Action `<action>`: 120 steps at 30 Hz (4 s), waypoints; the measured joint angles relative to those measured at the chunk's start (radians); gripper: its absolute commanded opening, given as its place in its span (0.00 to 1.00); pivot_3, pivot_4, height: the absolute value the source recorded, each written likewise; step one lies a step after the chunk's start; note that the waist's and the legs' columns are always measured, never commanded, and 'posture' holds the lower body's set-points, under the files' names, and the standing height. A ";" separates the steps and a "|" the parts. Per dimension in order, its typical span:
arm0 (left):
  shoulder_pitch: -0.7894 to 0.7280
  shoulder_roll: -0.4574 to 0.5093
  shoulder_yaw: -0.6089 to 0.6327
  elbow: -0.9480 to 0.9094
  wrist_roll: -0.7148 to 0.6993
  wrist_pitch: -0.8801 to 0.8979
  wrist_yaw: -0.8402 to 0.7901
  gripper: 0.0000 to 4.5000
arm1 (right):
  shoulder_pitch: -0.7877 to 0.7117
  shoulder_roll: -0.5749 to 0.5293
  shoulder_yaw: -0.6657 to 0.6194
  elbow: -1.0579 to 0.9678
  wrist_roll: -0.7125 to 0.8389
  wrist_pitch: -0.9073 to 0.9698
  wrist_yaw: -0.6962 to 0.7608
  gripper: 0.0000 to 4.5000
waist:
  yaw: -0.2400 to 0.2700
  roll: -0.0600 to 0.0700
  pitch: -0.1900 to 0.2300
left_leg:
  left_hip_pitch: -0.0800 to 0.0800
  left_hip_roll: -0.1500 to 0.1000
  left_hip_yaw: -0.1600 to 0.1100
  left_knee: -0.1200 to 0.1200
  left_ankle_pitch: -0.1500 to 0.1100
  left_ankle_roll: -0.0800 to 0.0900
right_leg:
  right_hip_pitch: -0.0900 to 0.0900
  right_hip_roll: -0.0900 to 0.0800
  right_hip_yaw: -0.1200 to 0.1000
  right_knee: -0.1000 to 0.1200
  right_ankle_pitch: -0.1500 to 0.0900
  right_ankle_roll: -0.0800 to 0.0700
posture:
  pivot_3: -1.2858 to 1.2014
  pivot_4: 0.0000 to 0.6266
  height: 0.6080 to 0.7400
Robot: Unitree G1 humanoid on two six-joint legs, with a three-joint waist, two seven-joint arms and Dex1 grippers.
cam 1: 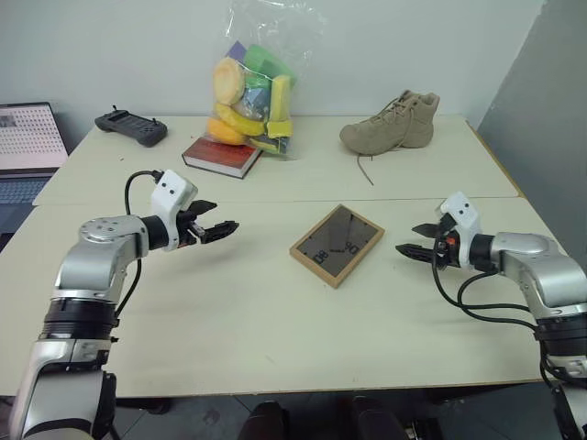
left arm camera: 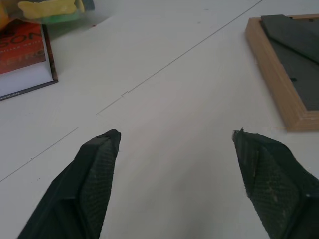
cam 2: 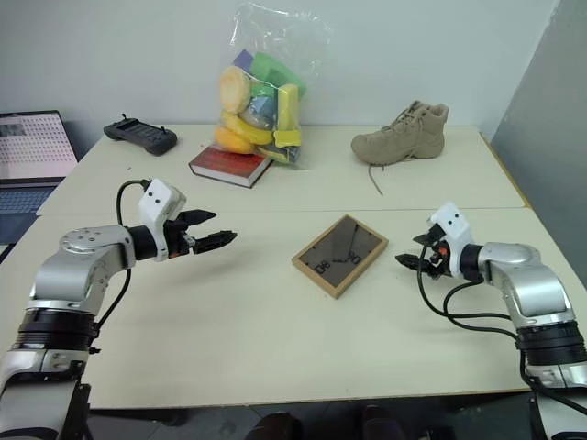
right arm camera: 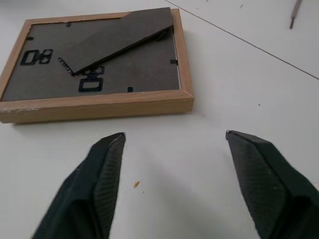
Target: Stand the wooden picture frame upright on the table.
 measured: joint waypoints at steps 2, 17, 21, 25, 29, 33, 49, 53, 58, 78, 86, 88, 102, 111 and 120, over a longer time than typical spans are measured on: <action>-0.015 -0.050 -0.029 0.039 0.027 -0.039 0.022 0.60 | -0.002 0.028 0.022 0.020 -0.029 -0.021 -0.032 0.45 | 0.000 0.000 0.000 | -0.001 0.000 0.000 0.000 0.000 0.000 | -0.001 0.000 0.001 0.000 0.000 0.000 | 0.52 0.24 1.00; -0.094 -0.322 -0.134 0.253 0.168 -0.182 0.117 0.01 | -0.185 0.301 0.090 0.360 -0.176 -0.160 -0.231 0.00 | -0.022 0.000 -0.001 | -0.006 0.000 0.001 0.002 0.002 -0.003 | -0.005 0.000 0.000 0.001 0.000 0.000 | 0.52 0.24 1.00; -0.009 -0.299 -0.167 0.072 0.171 -0.106 0.065 0.01 | -0.211 0.352 0.100 0.398 -0.179 -0.184 -0.226 0.00 | -0.033 0.000 -0.001 | -0.005 0.000 0.001 0.001 0.002 -0.003 | -0.005 0.000 0.002 0.001 0.000 0.000 | 0.52 0.24 1.00; 0.107 -0.255 -0.174 -0.110 0.164 -0.012 0.031 0.01 | -0.212 0.389 0.113 0.394 -0.177 -0.190 -0.199 0.00 | -0.038 0.000 -0.001 | -0.005 0.001 0.000 0.001 0.002 -0.003 | -0.005 0.000 0.002 0.000 0.000 0.000 | 0.52 0.24 1.00; 0.196 -0.203 -0.173 -0.286 0.150 0.103 0.013 0.01 | -0.209 0.407 0.138 0.371 -0.176 -0.189 -0.150 0.00 | -0.035 0.001 -0.001 | -0.005 0.001 0.000 0.001 0.001 -0.001 | -0.005 0.000 0.002 0.001 0.000 0.000 | 0.52 0.24 1.00; 0.297 -0.128 -0.172 -0.484 0.116 0.231 -0.019 0.01 | -0.172 0.383 0.170 0.253 -0.145 -0.153 -0.039 0.00 | -0.029 0.001 -0.001 | -0.006 0.000 0.000 0.001 0.000 0.000 | -0.005 0.000 0.001 0.000 0.000 0.000 | 0.52 0.24 1.00; 0.335 0.015 -0.174 -0.589 0.075 0.364 0.013 0.01 | -0.118 0.273 0.285 0.054 -0.102 -0.034 0.177 0.00 | -0.021 0.001 -0.001 | -0.003 0.000 -0.003 0.001 0.000 0.000 | -0.002 0.000 -0.002 0.001 0.000 0.000 | 0.52 0.24 1.00; 0.238 -0.027 -0.175 -0.457 0.093 0.366 0.061 0.01 | -0.119 0.271 0.281 0.084 -0.117 -0.043 0.141 0.00 | -0.020 0.001 -0.001 | 0.000 -0.001 -0.003 0.000 0.000 0.000 | 0.001 0.000 -0.002 0.001 0.000 0.000 | 0.52 0.24 1.00; 0.113 -0.067 -0.188 -0.275 0.135 0.318 0.093 0.01 | -0.120 0.255 0.261 0.108 -0.127 -0.060 0.120 0.00 | -0.020 0.001 -0.001 | 0.001 -0.001 -0.003 0.001 0.000 0.000 | 0.001 0.000 -0.001 0.001 0.000 0.000 | 0.52 0.24 1.00; 0.446 0.041 0.400 -0.570 -0.605 1.135 -0.142 0.63 | -0.086 0.208 0.255 0.073 -0.100 -0.160 0.214 0.00 | -0.022 0.001 -0.001 | 0.002 -0.001 -0.005 0.000 0.000 0.000 | 0.002 0.000 -0.001 0.001 -0.001 -0.001 | 0.52 0.24 1.00; 0.529 -0.083 0.401 -0.524 -0.775 1.202 0.061 0.99 | -0.087 0.230 0.274 0.121 -0.146 -0.213 0.186 0.00 | -0.024 0.001 -0.001 | 0.003 -0.001 -0.006 -0.001 0.000 -0.001 | 0.001 -0.001 0.001 0.001 -0.001 -0.001 | 0.52 0.24 1.00; 0.529 -0.114 0.388 -0.520 -0.778 1.202 0.098 1.00 | -0.080 0.228 0.280 0.114 -0.147 -0.212 0.186 0.00 | -0.024 0.001 -0.001 | 0.003 -0.001 -0.006 -0.001 0.000 -0.001 | 0.001 -0.001 0.001 0.001 -0.001 -0.001 | 0.52 0.24 1.00; 0.438 -0.296 0.343 -0.434 -0.761 1.152 0.209 1.00 | -0.061 0.343 0.326 0.039 -0.144 -0.135 0.156 0.00 | 0.004 0.008 -0.007 | 0.005 -0.006 -0.006 0.000 0.001 -0.003 | 0.003 -0.004 0.001 0.001 -0.001 -0.001 | 0.52 0.24 1.00; 0.454 -0.289 0.361 -0.414 -0.773 1.159 0.225 0.64 | -0.052 0.298 0.322 0.052 -0.152 -0.140 0.140 0.00 | -0.003 0.007 -0.007 | 0.005 -0.006 -0.006 -0.001 0.001 -0.003 | 0.002 -0.004 0.001 0.000 -0.001 0.000 | 0.52 0.24 1.00; 0.472 -0.262 0.397 -0.417 -0.843 1.206 0.254 0.30 | -0.039 0.271 0.285 0.075 -0.155 -0.172 0.115 0.00 | -0.019 0.007 -0.007 | 0.004 -0.005 -0.006 -0.002 0.001 -0.003 | 0.002 -0.004 0.000 0.000 -0.001 0.000 | 0.52 0.24 1.00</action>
